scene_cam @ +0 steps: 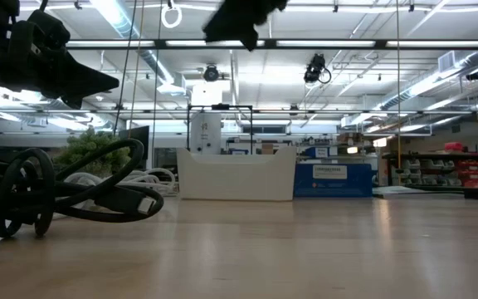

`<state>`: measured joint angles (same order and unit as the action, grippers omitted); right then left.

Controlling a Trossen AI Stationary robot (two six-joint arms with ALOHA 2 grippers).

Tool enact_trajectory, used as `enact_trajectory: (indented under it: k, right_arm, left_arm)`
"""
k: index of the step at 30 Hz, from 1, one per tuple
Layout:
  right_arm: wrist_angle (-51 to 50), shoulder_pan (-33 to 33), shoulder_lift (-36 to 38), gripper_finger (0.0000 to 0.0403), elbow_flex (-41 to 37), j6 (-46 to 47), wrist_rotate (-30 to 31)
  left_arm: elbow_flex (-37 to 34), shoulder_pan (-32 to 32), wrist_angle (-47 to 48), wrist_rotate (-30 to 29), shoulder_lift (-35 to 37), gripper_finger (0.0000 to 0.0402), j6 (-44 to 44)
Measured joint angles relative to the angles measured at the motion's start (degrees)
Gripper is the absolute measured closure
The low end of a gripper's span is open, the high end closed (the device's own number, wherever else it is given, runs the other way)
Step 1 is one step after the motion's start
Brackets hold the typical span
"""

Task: Pick and place USB-C Cables
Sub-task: Put the black charger cable into the white bin

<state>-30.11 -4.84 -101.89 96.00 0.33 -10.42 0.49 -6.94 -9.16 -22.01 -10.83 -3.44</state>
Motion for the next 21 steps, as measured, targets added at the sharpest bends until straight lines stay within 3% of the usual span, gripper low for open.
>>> enact_trajectory:
  k: [4, 14, 21]
  right_arm:
    - [4.7, 3.2, 0.0, 0.0284, 0.5, 6.0, -4.0]
    - [8.7, 10.7, 0.1, 0.0284, 0.5, 10.2, -5.9]
    - [9.7, 15.9, 0.3, 0.0284, 3.0, 13.5, -3.0]
  left_arm:
    - [0.0, 0.0, 0.0, 0.0, 0.0, 0.0388, 0.0]
    - [0.0, 0.0, 0.0, 0.0, 0.0, 0.0388, 0.0]
    - [0.0, 0.0, 0.0, 0.0, 0.0, 0.0388, 0.0]
